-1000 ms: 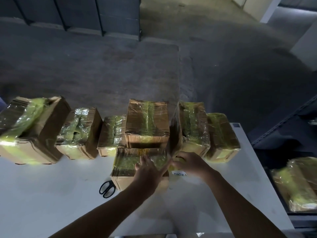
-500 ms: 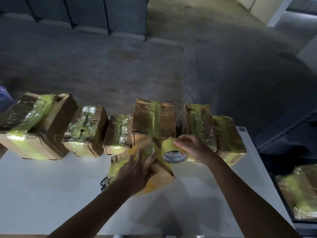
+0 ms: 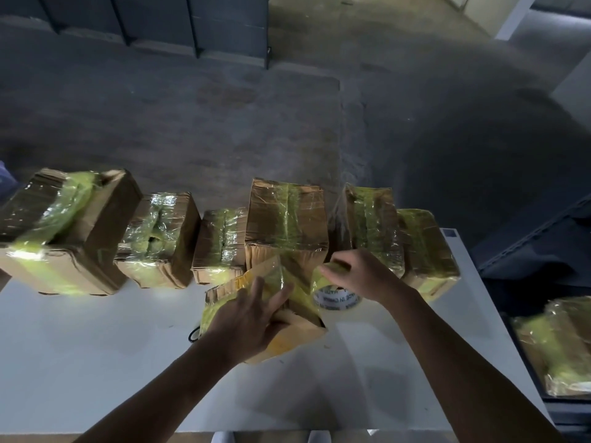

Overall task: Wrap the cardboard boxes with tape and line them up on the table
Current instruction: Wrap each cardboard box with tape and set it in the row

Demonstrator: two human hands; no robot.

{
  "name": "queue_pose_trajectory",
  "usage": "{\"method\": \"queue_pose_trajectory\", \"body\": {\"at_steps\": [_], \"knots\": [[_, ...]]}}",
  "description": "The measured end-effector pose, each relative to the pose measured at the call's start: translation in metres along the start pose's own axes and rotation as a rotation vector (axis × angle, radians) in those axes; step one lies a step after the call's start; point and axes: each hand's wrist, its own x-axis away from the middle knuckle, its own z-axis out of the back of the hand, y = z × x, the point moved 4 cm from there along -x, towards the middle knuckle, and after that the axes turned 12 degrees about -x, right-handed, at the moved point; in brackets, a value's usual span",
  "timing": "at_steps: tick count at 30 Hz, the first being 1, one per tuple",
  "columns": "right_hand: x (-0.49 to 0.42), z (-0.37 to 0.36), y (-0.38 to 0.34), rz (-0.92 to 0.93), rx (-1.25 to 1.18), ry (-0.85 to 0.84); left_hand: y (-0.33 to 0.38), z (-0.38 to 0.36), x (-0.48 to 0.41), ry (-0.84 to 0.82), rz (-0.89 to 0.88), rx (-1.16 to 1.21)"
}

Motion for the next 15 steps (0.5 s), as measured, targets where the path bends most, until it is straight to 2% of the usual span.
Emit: {"method": "queue_pose_trajectory", "body": {"at_steps": [4,9,12,15], "knots": [[0.001,0.0,0.001,-0.01,0.348,-0.017,-0.006,-0.001,0.002,0.049,0.019,0.059],[-0.01,0.006,-0.012,-0.111,0.322,-0.074,-0.002,-0.007,0.004,0.004,0.129,0.213],[-0.01,0.001,-0.018,-0.132,0.41,-0.069,-0.006,-0.006,0.003,0.024,0.123,0.091],[-0.012,-0.004,-0.029,-0.114,0.463,-0.071,-0.006,0.008,-0.006,0.034,-0.03,-0.055]]}}
